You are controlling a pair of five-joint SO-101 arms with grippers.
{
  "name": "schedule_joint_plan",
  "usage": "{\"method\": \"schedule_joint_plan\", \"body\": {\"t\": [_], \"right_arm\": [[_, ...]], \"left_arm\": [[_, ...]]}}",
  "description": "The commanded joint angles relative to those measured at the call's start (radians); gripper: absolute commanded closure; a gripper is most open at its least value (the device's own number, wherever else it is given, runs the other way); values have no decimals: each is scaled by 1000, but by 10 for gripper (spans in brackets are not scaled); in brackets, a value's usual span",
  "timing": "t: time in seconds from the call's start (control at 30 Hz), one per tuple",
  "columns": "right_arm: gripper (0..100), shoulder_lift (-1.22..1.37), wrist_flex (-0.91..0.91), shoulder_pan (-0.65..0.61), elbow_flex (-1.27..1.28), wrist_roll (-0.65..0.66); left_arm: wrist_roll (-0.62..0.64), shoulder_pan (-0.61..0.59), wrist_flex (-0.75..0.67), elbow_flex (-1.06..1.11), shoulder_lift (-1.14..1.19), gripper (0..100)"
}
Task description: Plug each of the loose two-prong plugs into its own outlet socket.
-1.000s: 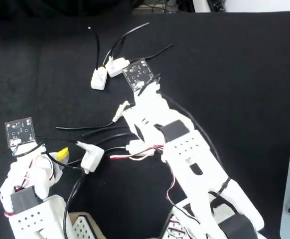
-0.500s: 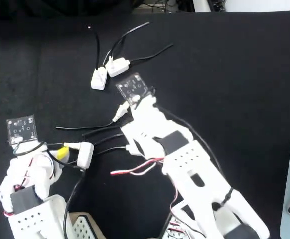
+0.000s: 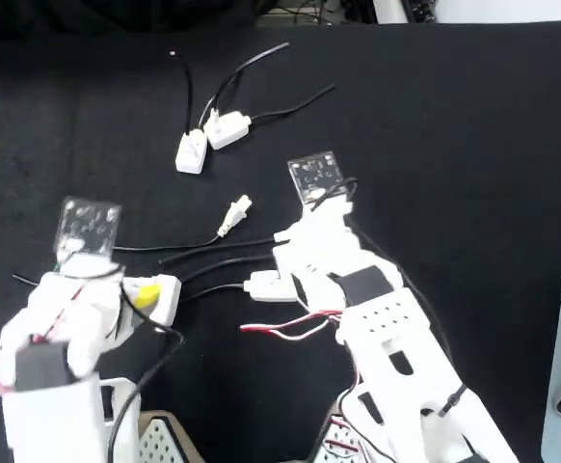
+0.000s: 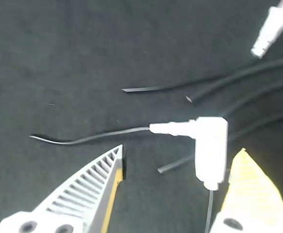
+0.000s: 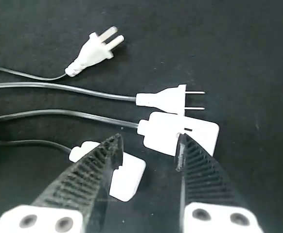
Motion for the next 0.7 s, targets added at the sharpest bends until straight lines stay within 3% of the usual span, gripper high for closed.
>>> {"method": "schedule_joint_plan", "body": {"t": [0.0,0.4,0.67], "right_arm": [[820,-24,-5,18,-4,-11],[821,-24,-20,18,18,-11],[821,-25,-84,21,62,-11]], "left_arm": [[-11,94,2,-133,288,655],[-8,145,-281,-70,701,664],[12,186,-411,-15,809,875]]}}
